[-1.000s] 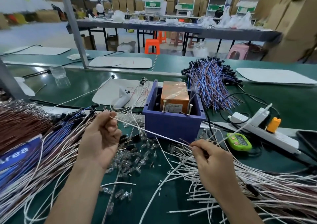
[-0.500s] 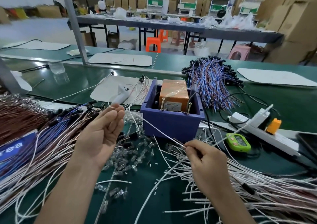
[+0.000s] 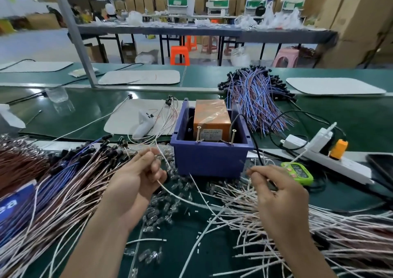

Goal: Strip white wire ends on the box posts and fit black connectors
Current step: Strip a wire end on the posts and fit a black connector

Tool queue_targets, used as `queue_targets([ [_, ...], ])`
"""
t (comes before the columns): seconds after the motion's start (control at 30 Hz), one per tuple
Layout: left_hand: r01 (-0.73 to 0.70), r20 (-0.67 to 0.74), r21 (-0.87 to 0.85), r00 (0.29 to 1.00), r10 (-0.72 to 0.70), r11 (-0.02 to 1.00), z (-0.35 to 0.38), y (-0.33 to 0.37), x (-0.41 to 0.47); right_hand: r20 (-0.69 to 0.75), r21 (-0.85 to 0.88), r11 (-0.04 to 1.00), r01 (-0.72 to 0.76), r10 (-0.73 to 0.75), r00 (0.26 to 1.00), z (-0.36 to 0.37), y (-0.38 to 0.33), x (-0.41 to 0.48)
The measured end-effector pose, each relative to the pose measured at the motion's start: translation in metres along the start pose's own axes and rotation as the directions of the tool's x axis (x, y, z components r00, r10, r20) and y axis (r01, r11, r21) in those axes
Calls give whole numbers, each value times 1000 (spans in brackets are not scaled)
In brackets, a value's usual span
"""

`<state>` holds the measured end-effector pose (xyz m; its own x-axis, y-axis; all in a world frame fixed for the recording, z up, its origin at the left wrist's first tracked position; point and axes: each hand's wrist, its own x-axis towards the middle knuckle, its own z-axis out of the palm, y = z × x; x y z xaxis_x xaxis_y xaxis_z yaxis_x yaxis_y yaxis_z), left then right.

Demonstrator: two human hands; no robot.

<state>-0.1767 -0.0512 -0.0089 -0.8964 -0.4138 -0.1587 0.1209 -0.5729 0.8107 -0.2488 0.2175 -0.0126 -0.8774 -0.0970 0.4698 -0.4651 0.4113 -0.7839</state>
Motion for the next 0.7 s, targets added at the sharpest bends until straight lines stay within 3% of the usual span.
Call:
queue_targets([
  [0.1, -21, -67, 131, 997, 30, 991, 8, -7, 4, 24, 101, 995, 6, -9, 1000, -3, -3, 2],
  [0.2, -81, -94, 265, 990, 109, 961, 20, -7, -9, 69, 64, 997, 48, -53, 996, -6, -9, 3],
  [0.33, -239, -72, 604, 934, 351, 760, 40, -8, -27, 9, -116, 984, 138, -138, 990, -17, -25, 18],
  [0.53, -301, -49, 730, 873, 486, 614, 65, -18, -36, 83, -197, 961, 191, -178, 981, -28, -52, 56],
  [0.7, -344, 30, 861, 770, 637, 375, 80, -22, -27, 134, -265, 944, 197, -166, 977, -27, -60, 78],
])
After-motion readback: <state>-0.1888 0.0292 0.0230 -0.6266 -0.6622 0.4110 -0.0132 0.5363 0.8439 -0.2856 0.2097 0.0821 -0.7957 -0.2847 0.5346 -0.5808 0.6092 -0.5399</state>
